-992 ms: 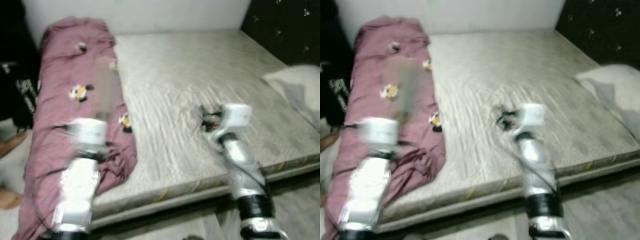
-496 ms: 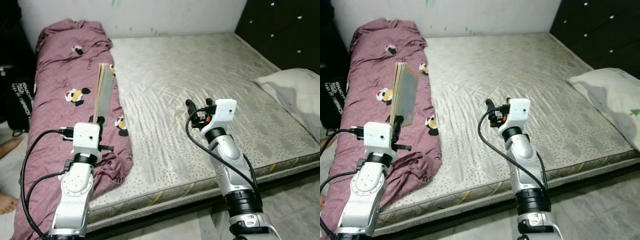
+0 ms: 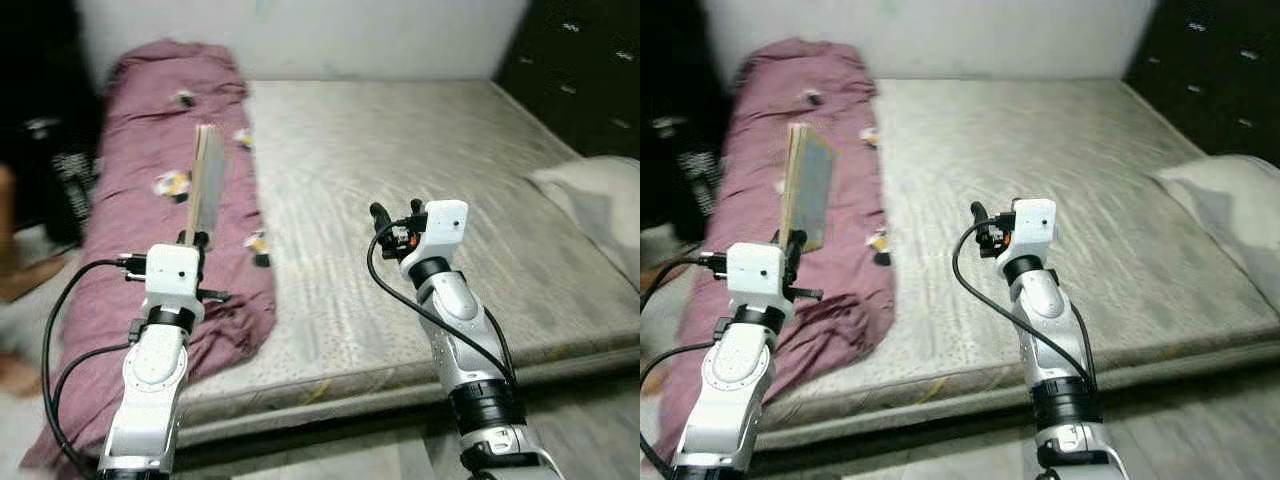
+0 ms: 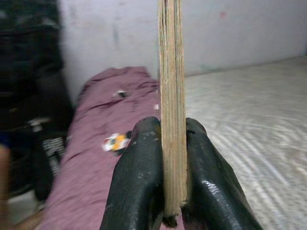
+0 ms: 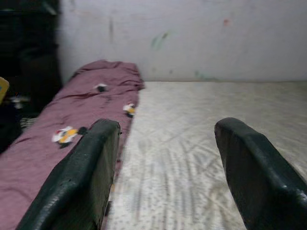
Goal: Clean up the room
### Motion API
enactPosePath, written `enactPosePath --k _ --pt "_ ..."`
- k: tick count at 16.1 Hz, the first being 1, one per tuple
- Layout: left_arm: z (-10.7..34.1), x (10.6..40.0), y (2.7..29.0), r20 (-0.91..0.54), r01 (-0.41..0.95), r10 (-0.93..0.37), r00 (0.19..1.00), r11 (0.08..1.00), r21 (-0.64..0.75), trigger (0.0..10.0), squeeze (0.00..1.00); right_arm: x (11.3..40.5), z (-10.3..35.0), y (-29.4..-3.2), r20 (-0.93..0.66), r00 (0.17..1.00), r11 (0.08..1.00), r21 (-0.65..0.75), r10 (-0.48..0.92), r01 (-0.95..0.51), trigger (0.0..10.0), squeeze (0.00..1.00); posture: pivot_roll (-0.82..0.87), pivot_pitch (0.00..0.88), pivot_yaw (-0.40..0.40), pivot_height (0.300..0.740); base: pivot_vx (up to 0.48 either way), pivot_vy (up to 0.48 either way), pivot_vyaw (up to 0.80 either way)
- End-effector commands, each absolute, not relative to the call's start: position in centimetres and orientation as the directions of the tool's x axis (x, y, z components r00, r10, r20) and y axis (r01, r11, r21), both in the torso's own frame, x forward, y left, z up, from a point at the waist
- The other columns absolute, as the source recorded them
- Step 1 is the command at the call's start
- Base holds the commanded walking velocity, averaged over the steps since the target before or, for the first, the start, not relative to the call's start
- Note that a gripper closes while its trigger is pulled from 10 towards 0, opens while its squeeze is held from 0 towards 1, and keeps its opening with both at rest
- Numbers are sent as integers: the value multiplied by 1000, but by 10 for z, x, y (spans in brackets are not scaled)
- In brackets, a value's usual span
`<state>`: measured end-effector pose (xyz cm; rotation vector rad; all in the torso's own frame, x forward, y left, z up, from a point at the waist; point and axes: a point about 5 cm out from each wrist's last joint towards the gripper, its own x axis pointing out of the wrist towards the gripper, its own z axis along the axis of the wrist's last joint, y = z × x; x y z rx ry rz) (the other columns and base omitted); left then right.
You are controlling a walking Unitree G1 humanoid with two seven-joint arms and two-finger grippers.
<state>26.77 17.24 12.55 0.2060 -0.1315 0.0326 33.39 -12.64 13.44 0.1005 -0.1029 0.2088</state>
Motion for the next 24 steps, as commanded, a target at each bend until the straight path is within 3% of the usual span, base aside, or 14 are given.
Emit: enactPosePath --k 1,6,13,24 --pt "134 268 173 180 -61 26 983 979 193 10000 0 335 135 -128 115 973 974 84 200 -210 10000 0 8 0 -48 740 0 0 581" --pt "133 268 170 176 -43 9 984 980 194 10000 0 335 134 -129 109 974 974 91 198 -208 10000 0 6 0 -54 740 0 0 584" --pt "133 268 169 180 -26 -10 984 980 197 10000 0 336 133 -129 103 973 973 85 206 -215 10000 0 6 0 -54 740 0 0 0" --pt "134 268 169 182 -26 -10 983 980 197 10000 0 336 133 -130 104 973 973 79 208 -216 10000 0 6 0 -55 740 0 -24 677"
